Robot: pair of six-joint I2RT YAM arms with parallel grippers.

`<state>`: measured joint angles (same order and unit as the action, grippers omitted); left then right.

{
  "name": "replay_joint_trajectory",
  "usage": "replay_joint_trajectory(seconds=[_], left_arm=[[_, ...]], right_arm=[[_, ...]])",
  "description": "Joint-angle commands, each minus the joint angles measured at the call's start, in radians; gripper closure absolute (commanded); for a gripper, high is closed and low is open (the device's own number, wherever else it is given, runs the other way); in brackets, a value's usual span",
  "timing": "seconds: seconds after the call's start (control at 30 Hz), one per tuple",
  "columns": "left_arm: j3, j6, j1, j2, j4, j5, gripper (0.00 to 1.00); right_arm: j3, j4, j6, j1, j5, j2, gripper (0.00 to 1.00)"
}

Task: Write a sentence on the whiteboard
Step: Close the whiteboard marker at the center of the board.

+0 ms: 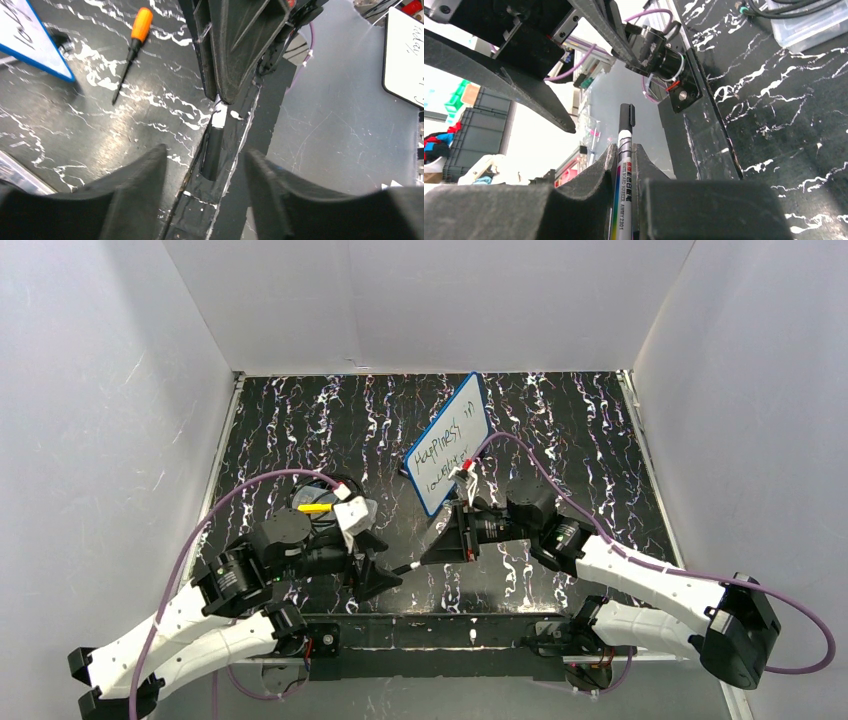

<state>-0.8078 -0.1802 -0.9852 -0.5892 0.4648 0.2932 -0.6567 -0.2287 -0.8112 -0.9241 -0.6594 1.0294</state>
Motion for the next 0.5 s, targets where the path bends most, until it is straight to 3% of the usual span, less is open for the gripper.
replay_joint_trajectory(seconds=[0.0,0.23,0.47], left_arm=[[-0.034,-0.051,0.000,0.037,0.033,-0.051,0.22],[-0.013,-0.267,-0.001,0.064,-0.039,-0.041,0.21],[-0.009,-0.374,0.000,0.062,-0.127,0.034,0.24]], right_arm=[[0.002,-0.148,-0.058,-0.002,-0.014,-0.018,0.99],[-0.002,-0.206,-0.092,-0.002,0.019,-0.066,0.99],[-0.003,-0.229,-0.105,-0.002,0.012,-0.099,0.99]])
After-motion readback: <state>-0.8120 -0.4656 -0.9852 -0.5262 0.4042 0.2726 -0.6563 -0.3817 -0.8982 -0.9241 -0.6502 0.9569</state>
